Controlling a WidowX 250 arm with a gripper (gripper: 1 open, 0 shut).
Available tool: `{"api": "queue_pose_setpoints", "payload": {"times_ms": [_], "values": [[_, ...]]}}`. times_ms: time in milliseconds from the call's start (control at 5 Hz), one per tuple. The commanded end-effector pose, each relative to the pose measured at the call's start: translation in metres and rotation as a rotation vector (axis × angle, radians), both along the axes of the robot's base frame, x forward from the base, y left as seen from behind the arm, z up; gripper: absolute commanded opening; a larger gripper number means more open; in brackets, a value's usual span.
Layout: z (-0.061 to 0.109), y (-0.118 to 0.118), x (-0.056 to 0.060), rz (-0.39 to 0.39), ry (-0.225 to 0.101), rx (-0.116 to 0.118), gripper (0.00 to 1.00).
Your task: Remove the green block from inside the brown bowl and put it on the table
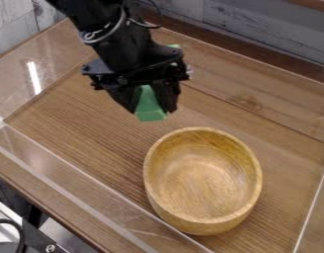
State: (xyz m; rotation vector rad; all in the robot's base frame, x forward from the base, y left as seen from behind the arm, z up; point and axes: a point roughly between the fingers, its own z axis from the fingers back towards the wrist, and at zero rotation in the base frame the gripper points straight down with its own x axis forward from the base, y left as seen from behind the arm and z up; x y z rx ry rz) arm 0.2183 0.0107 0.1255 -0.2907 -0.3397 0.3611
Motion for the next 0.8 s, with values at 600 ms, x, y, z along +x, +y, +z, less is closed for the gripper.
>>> {"api": "queue_pose_setpoints", "payload": {"times_ms": [600], "values": [[-0.005,0.028,0.028,-0.015,-0.059,0.039,0.0]]}}
